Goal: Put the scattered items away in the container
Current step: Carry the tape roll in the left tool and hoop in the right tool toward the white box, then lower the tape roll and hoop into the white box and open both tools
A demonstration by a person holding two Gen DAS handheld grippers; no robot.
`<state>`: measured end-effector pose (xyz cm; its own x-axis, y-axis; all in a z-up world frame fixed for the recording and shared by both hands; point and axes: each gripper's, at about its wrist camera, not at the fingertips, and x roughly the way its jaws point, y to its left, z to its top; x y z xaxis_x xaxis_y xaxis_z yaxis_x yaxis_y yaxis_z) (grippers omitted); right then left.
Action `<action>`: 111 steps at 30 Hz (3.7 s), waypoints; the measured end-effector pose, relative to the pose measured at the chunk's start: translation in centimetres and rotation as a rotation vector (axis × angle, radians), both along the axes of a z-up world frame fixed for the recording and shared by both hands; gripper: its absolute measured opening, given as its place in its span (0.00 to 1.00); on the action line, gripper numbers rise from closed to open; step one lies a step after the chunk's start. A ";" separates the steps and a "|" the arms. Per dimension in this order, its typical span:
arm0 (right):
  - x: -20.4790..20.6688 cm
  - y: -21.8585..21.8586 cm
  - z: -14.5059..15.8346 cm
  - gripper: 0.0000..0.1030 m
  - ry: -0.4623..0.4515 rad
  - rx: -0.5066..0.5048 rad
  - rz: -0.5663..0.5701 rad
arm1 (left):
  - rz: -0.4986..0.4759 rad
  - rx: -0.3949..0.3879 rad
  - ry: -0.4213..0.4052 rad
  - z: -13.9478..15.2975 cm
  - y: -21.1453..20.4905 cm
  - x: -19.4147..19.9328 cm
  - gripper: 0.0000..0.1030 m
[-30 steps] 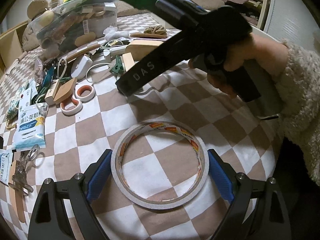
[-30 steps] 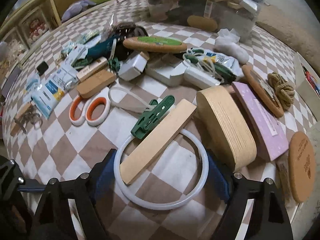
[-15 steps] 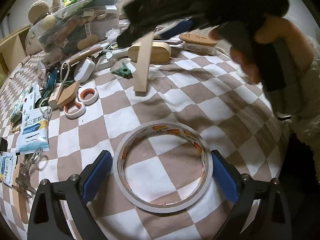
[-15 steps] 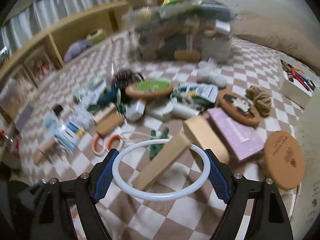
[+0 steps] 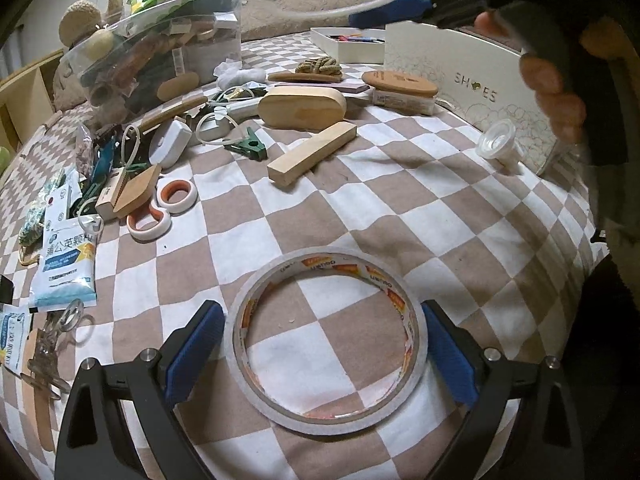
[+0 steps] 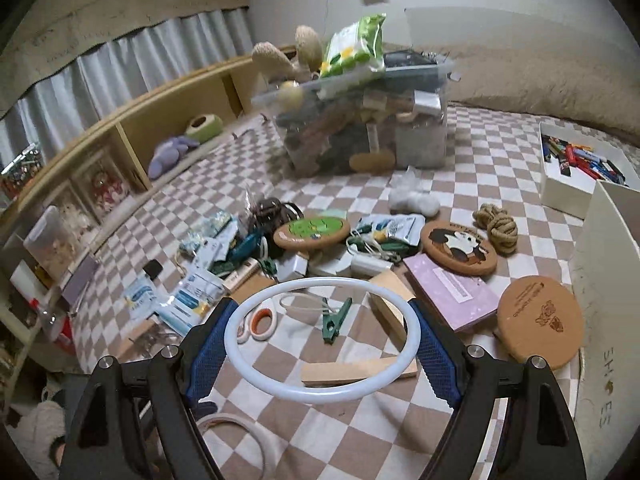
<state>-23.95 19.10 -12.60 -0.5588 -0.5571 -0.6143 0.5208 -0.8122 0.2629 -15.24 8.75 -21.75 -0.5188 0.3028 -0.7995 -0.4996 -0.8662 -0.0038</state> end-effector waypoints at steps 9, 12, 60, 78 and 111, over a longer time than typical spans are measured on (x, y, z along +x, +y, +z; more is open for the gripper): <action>1.0 1.5 1.9 0.82 0.045 -0.049 -0.015 | 0.011 0.021 0.008 0.4 0.1 0.3 0.88; 1.1 1.8 2.2 0.82 0.051 -0.054 -0.023 | 0.056 0.021 0.027 0.9 -0.3 0.2 0.88; 9.6 13.3 5.2 0.82 0.119 -0.054 -0.298 | 0.013 0.162 0.212 12.4 3.4 0.7 0.88; 11.2 21.0 5.7 0.82 0.132 0.032 -0.444 | -0.095 0.220 0.221 14.1 10.4 0.1 0.88; 0.0 25.0 -0.2 0.83 -0.147 0.270 -0.328 | -0.213 0.348 0.190 16.9 19.4 -6.0 0.88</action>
<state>-23.98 44.13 -12.84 -0.5746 -0.1738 -0.7997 0.1974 -0.9778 0.0707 -21.29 28.12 -4.87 -0.5434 0.6529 -0.5277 -0.6867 -0.7073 -0.1680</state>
